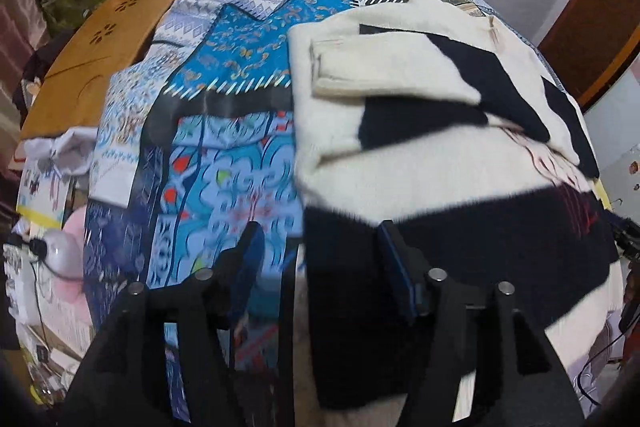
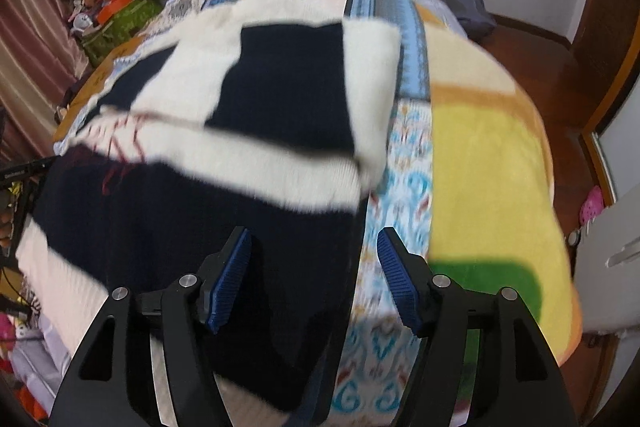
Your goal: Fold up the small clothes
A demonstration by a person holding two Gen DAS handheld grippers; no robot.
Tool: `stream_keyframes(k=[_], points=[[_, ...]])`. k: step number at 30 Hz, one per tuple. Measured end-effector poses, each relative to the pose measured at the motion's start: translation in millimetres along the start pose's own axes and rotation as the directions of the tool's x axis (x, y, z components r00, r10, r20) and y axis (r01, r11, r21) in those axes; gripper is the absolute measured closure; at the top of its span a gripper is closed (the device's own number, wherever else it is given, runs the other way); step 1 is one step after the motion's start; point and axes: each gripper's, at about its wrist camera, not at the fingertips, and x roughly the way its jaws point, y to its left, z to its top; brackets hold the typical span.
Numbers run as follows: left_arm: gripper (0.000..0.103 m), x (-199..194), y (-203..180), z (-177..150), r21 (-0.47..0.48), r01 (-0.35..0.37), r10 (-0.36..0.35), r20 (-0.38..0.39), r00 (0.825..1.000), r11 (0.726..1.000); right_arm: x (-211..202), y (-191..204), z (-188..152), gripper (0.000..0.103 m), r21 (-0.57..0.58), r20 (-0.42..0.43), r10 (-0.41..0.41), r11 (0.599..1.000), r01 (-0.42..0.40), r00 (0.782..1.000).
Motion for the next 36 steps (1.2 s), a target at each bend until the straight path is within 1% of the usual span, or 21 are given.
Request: stream_keyframes(k=[4, 7, 8, 9, 10, 11, 12, 14, 16, 17, 18, 19, 22, 25, 29, 31, 33, 36], points=[[0.043, -7.9, 2.8, -18.7, -0.037, 0.054, -0.055, -0.016, 0.998, 0.998, -6.1, -8.1, -15.8, 0.042, 0.081, -0.001, 0.050, 0.995, -0.050, 0.999], [0.043, -12.5, 3.0, -31.7, -0.049, 0.089, -0.090, -0.016, 0.996, 0.995, -7.9, -8.5, -26.6, 0.042, 0.103, -0.010, 0.081, 0.991, -0.080, 0.997], [0.043, -14.3, 2.5, -35.7, -0.044, 0.100, -0.100, -0.014, 0.995, 0.994, -9.0, -7.5, -30.7, 0.044, 0.107, -0.011, 0.096, 0.990, -0.094, 0.995], [0.043, -16.1, 1.0, -39.3, -0.033, 0.107, -0.108, -0.015, 0.994, 0.994, -9.8, -6.2, -33.4, 0.050, 0.113, -0.011, 0.111, 0.988, -0.110, 0.994], [0.043, -17.8, -0.7, -41.6, -0.023, 0.112, -0.113, -0.016, 0.994, 0.993, -10.6, -5.7, -35.1, 0.059, 0.121, -0.011, 0.132, 0.984, -0.130, 0.991], [0.043, -19.0, -2.0, -43.0, -0.017, 0.117, -0.117, -0.017, 0.993, 0.993, -11.3, -4.6, -36.5, 0.064, 0.136, -0.009, 0.160, 0.978, -0.157, 0.987], [0.044, -20.2, -3.7, -44.5, -0.012, 0.124, -0.125, -0.019, 0.992, 0.992, -12.0, -3.1, -36.8, 0.070, 0.139, -0.008, 0.169, 0.976, -0.166, 0.986], [0.056, -23.1, -7.6, -46.4, 0.003, 0.136, -0.136, -0.015, 0.991, 0.991, -13.5, 4.3, -35.9, 0.077, 0.116, -0.004, 0.164, 0.980, -0.163, 0.986], [0.081, -25.6, -12.8, -45.3, 0.018, 0.155, -0.155, -0.014, 0.988, 0.988, -15.2, 10.5, -33.0, 0.089, 0.087, 0.005, 0.147, 0.985, -0.147, 0.989], [0.085, -27.1, -15.9, -44.3, 0.023, 0.153, -0.153, -0.012, 0.988, 0.988, -16.6, 14.4, -30.7, 0.092, 0.064, 0.011, 0.132, 0.989, -0.132, 0.991], [0.091, -28.8, -19.1, -42.7, 0.031, 0.151, -0.150, -0.008, 0.989, 0.988, -17.2, 15.9, -28.5, 0.094, 0.051, 0.016, 0.124, 0.991, -0.125, 0.992], [0.092, -31.5, -21.8, -40.4, 0.040, 0.141, -0.141, 0.003, 0.990, 0.989, -18.0, 17.7, -25.7, 0.094, 0.041, 0.021, 0.121, 0.992, -0.122, 0.992], [0.093, -42.7, -25.1, -29.8, 0.056, 0.140, -0.142, 0.047, 0.989, 0.989, -24.3, 21.8, -13.7, 0.095, 0.002, 0.053, 0.110, 0.994, -0.110, 0.993], [0.093, -60.9, -27.4, -9.6, 0.057, 0.156, -0.162, 0.112, 0.980, 0.986, -34.5, 24.0, 8.8, 0.095, -0.025, 0.106, 0.113, 0.994, -0.111, 0.988], [0.094, -77.6, -31.0, 31.5, 0.063, 0.161, -0.171, 0.197, 0.965, 0.985, -42.9, 26.0, 41.5, 0.095, -0.050, 0.170, 0.112, 0.993, -0.105, 0.979], [0.095, -79.7, -30.4, 51.3, 0.054, 0.163, -0.171, 0.226, 0.959, 0.985, -44.5, 27.0, 58.2, 0.095, -0.066, 0.203, 0.103, 0.994, -0.091, 0.974], [0.095, -77.5, -28.3, 69.4, 0.038, 0.148, -0.153, 0.251, 0.956, 0.988, -41.9, 25.8, 75.0, 0.095, -0.065, 0.230, 0.093, 0.995, -0.080, 0.969], [0.096, -62.4, -21.5, 95.9, -0.003, 0.127, -0.122, 0.259, 0.958, 0.992, -33.9, 17.4, 96.9, 0.095, -0.041, 0.251, 0.079, 0.997, -0.071, 0.965]])
